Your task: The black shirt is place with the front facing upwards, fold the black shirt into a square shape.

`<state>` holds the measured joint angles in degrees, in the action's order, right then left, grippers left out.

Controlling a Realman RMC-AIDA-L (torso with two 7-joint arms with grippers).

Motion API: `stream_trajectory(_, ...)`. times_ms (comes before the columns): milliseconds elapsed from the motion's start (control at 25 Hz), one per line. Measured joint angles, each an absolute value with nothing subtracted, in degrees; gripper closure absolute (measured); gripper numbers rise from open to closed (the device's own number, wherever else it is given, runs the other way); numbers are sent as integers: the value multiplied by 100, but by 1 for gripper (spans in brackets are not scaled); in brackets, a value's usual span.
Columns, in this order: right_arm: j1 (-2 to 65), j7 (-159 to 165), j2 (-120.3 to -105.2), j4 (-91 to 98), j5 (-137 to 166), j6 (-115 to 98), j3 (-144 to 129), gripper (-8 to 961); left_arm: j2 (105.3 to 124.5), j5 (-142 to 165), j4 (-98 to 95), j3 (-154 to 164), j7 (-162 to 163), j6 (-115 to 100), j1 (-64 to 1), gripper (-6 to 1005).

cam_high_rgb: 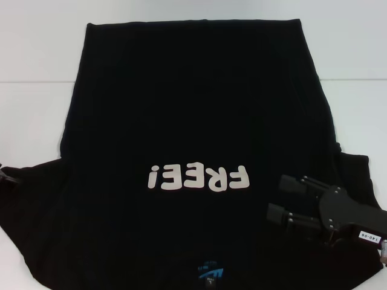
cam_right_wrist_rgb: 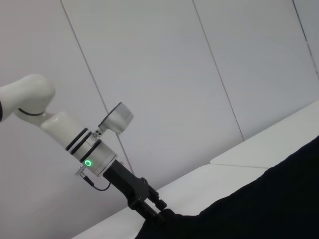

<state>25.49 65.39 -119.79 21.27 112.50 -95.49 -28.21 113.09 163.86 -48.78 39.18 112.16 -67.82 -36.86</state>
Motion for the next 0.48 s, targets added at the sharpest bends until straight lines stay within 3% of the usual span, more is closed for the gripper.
stream_trajectory(280,2549,6530,-11979,2127,11250,-9550,-2821,58,11313,16392,-4888,3990,11281,-6784,-3660,340)
stream_trajectory(480,2536,6529,-11979,2118,11250,-9559,-2821,58,11310,16392,-4893,4000,11288,-6786,-3651,399)
